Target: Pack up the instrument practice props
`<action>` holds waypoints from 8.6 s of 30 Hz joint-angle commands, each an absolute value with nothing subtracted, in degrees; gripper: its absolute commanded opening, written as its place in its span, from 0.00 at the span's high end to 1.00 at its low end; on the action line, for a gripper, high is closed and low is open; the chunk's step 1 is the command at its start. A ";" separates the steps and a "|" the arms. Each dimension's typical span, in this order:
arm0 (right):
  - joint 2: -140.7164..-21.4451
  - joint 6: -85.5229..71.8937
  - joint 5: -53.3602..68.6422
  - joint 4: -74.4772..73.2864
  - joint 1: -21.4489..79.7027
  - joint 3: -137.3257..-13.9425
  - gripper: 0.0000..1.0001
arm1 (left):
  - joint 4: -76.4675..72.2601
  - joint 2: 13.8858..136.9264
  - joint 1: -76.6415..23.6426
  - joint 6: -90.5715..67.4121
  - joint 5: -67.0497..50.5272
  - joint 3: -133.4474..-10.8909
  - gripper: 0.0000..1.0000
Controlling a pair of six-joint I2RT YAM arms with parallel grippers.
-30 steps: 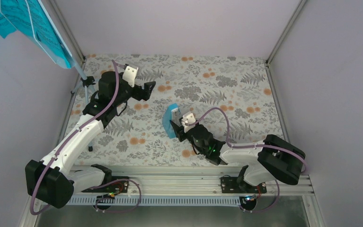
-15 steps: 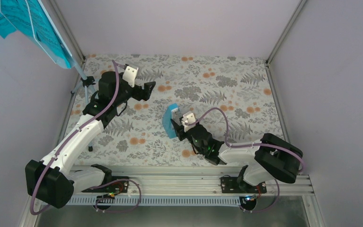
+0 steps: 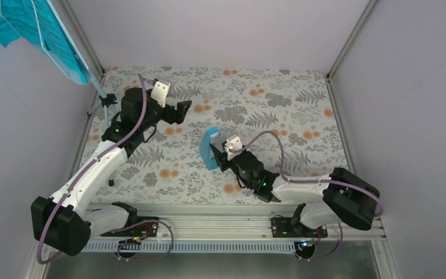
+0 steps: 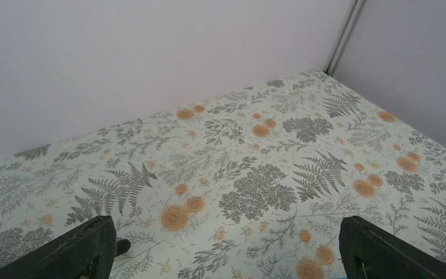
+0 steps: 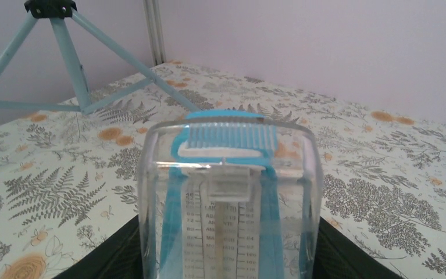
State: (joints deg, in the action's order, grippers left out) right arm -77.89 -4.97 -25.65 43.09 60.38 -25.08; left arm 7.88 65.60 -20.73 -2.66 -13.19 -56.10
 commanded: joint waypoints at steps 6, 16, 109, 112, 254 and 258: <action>-79.36 -7.51 -25.66 44.19 61.13 -26.54 0.55 | 7.64 65.82 -20.65 -1.87 -14.26 -55.90 0.05; -82.63 -8.06 -25.75 46.20 61.22 -26.63 0.55 | 7.72 65.83 -20.65 -1.85 -14.48 -55.99 0.05; -48.11 -21.97 -5.24 6.45 28.81 -25.33 0.00 | 21.90 79.28 -37.80 9.67 -16.56 -61.31 0.28; -47.75 -22.06 -5.40 6.40 28.78 -25.02 0.00 | 21.88 79.27 -37.79 9.73 -16.45 -61.23 0.34; -114.21 -12.42 -16.41 46.22 48.24 -35.78 0.34 | 10.80 70.11 -30.94 5.16 4.60 -59.06 0.00; -114.00 -12.32 -16.29 46.56 48.24 -35.25 0.40 | 10.79 70.11 -30.94 5.18 4.52 -59.06 0.00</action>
State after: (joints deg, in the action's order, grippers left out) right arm -112.68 -12.64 -15.42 47.13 47.68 -36.60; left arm 11.31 70.02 -30.76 5.34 5.32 -58.17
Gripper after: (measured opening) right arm 0.620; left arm 1.000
